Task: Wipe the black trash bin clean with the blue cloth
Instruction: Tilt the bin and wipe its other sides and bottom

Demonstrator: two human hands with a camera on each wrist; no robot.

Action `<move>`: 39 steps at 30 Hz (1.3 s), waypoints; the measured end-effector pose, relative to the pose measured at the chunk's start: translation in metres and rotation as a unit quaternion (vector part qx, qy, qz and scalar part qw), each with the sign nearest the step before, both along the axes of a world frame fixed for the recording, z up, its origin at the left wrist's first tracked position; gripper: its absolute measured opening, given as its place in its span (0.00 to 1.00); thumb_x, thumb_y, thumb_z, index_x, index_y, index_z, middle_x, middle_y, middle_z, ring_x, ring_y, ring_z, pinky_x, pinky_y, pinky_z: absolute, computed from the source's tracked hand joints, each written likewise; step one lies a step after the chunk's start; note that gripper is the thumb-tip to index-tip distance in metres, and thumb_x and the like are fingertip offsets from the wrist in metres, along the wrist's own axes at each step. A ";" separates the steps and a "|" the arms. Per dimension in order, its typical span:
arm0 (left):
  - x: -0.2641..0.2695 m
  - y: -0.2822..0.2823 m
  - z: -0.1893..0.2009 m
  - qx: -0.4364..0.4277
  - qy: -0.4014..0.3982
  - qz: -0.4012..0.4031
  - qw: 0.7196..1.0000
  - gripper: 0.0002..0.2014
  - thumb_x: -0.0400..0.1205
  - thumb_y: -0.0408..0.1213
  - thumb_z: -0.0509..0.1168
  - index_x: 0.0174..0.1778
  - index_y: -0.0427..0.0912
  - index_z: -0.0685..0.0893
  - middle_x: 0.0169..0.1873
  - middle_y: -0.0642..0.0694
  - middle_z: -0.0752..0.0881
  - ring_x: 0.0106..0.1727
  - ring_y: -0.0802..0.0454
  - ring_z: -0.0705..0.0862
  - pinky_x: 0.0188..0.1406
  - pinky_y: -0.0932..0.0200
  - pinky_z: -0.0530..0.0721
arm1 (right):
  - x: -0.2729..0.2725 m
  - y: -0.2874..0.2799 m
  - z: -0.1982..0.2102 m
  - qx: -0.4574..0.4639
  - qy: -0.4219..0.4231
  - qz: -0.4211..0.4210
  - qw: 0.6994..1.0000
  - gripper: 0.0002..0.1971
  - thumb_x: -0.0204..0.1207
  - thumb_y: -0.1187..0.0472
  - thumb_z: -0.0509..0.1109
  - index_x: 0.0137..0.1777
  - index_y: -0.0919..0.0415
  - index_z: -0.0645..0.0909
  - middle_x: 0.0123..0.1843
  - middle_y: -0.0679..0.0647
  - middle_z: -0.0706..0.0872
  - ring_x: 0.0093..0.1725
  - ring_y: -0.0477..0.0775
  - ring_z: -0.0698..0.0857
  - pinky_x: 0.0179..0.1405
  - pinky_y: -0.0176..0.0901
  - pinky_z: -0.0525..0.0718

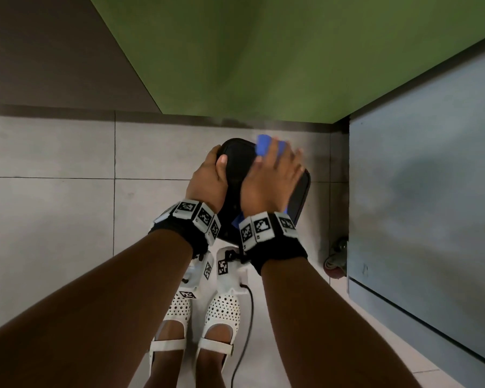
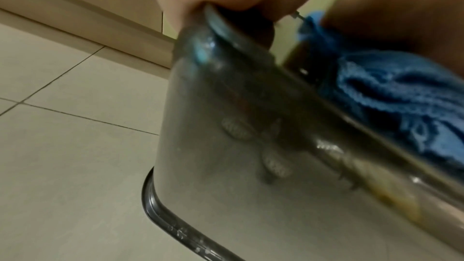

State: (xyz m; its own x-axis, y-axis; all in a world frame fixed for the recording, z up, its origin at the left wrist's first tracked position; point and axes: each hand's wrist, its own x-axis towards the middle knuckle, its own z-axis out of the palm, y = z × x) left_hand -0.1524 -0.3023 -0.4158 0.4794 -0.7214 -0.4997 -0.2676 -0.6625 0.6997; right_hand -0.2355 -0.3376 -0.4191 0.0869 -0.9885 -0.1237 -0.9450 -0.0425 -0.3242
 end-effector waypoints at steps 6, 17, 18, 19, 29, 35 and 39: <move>-0.002 0.003 -0.001 -0.008 0.005 0.037 0.999 0.21 0.87 0.43 0.46 0.75 0.43 0.67 0.67 0.36 0.81 0.66 0.38 0.79 0.64 0.52 0.76 | -0.011 0.000 0.000 0.018 -0.033 0.186 0.982 0.27 0.79 0.65 0.55 0.80 0.61 0.59 0.81 0.65 0.61 0.81 0.63 0.56 0.79 0.60 0.52; -0.021 0.014 -0.004 -0.015 0.026 0.194 0.981 0.22 0.87 0.44 0.45 0.75 0.42 0.66 0.70 0.37 0.78 0.70 0.38 0.76 0.67 0.53 0.73 | -0.041 0.028 0.020 -0.010 -0.014 0.099 0.995 0.29 0.78 0.50 0.60 0.79 0.50 0.61 0.81 0.63 0.60 0.74 0.66 0.67 0.70 0.61 0.68; -0.022 0.017 -0.005 -0.020 0.031 0.200 0.979 0.22 0.87 0.44 0.45 0.75 0.42 0.66 0.70 0.38 0.77 0.70 0.39 0.76 0.67 0.54 0.72 | -0.043 0.034 0.018 -0.011 0.009 0.105 0.994 0.28 0.78 0.49 0.58 0.78 0.50 0.64 0.80 0.65 0.64 0.72 0.67 0.70 0.68 0.62 0.71; -0.023 0.019 -0.005 -0.024 0.035 0.201 0.979 0.22 0.87 0.44 0.45 0.75 0.42 0.66 0.70 0.38 0.77 0.71 0.39 0.75 0.67 0.54 0.72 | -0.043 0.037 0.016 -0.012 0.029 0.102 0.994 0.28 0.76 0.48 0.57 0.77 0.50 0.67 0.77 0.65 0.68 0.68 0.67 0.73 0.64 0.62 0.74; -0.019 0.018 -0.002 -0.034 0.033 0.191 0.981 0.24 0.86 0.34 0.47 0.80 0.41 0.54 0.80 0.39 0.60 0.81 0.46 0.60 0.78 0.55 0.58 | -0.034 0.030 0.034 -0.060 0.016 0.098 0.993 0.21 0.64 0.59 0.66 0.58 0.59 0.85 0.43 0.62 0.86 0.38 0.65 0.84 0.35 0.52 0.83; 0.002 -0.007 0.003 -0.039 -0.028 0.059 0.997 0.32 0.73 0.44 0.42 0.74 0.47 0.71 0.79 0.40 0.64 0.80 0.41 0.60 0.78 0.37 0.60 | -0.007 0.002 0.066 -0.100 0.044 0.026 0.994 0.13 0.56 0.55 0.63 0.34 0.60 0.86 0.36 0.59 0.81 0.39 0.62 0.81 0.35 0.48 0.73; 0.001 -0.009 -0.008 -0.077 -0.002 0.049 0.996 0.28 0.74 0.46 0.43 0.63 0.38 0.78 0.63 0.36 0.81 0.65 0.37 0.77 0.64 0.36 0.75 | 0.013 -0.005 0.059 -0.058 0.062 0.019 0.996 0.19 0.57 0.55 0.65 0.47 0.62 0.83 0.43 0.62 0.81 0.46 0.63 0.79 0.43 0.52 0.71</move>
